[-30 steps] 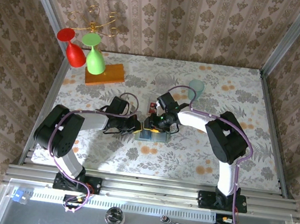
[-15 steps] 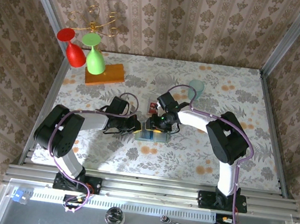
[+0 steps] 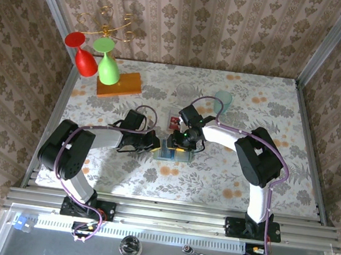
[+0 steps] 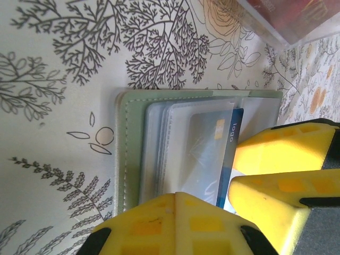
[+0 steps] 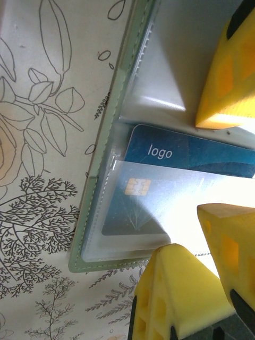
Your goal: Take the credit cards out of the card holder
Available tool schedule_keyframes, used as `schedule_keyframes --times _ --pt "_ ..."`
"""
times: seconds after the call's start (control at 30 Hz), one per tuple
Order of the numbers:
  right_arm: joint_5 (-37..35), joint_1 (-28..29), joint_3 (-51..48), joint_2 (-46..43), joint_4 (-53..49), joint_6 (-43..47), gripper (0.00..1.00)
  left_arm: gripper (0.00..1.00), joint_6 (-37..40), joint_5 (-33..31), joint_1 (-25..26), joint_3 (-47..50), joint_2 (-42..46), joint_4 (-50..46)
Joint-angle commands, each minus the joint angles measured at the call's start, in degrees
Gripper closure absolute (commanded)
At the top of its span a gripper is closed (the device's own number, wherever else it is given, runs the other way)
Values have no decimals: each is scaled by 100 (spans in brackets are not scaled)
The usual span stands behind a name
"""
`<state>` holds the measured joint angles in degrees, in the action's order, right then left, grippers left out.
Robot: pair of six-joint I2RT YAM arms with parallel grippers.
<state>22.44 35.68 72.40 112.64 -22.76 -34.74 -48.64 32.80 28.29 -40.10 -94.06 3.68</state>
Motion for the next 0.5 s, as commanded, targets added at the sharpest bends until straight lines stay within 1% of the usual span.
schedule_keyframes --times 0.0,0.3,0.4,0.47 --pt "-90 -4 69 -223 -176 -48 57 95 39 12 -43 -11 159 -69" --pt "-95 -35 -48 -285 -73 -97 57 96 -31 24 146 -149 -35 15" --pt "-73 -40 -92 -287 -32 -103 57 100 -14 1 168 -148 -101 -22" --pt "-69 -52 -110 -287 -17 -111 57 100 17 -48 169 -148 -121 -95"
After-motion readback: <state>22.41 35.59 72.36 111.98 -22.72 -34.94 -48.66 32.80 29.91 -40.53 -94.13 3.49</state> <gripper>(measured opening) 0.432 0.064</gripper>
